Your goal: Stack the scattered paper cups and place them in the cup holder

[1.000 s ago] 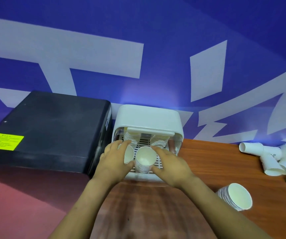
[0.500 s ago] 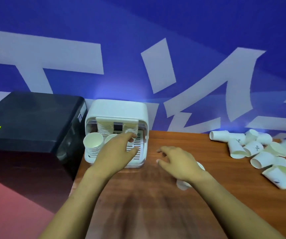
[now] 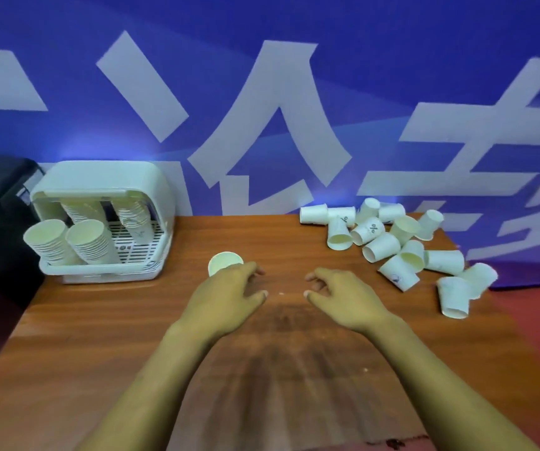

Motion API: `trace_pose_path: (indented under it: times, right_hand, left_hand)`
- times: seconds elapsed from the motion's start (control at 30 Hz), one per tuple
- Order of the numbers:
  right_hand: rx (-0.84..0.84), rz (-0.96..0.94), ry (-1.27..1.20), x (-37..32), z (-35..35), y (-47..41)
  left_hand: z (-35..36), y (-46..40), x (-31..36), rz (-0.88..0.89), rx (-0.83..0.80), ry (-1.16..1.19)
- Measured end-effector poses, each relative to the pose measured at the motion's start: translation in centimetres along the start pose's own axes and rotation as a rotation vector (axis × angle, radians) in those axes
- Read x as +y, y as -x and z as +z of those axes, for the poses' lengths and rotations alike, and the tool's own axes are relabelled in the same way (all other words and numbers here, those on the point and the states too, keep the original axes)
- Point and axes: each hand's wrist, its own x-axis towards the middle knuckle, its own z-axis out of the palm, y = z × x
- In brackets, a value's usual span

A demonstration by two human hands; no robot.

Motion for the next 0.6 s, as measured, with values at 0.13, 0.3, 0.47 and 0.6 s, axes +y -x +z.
trace_pose_path:
  times: [0.13, 0.3, 0.47, 0.6]
  right_hand:
    - [0.004, -0.002, -0.041, 1.5, -0.4, 0.7]
    - [-0.028, 0.090, -0.012, 4.2, -1.9, 1.5]
    - [0.020, 0.174, 0.029, 8.1, -4.3, 1.1]
    - [0.033, 0.188, -0.003, 11.2, -4.6, 0.1]
  left_hand:
    - [0.8, -0.8, 1.5, -0.012, -0.049, -0.045]
    - [2.1, -4.3, 4.2, 0.022, -0.069, 0.063]
    - [5.7, -6.8, 5.2, -0.013, -0.176, 0.089]
    - [7.2, -8.3, 5.6, -0.089, -0.227, 0.002]
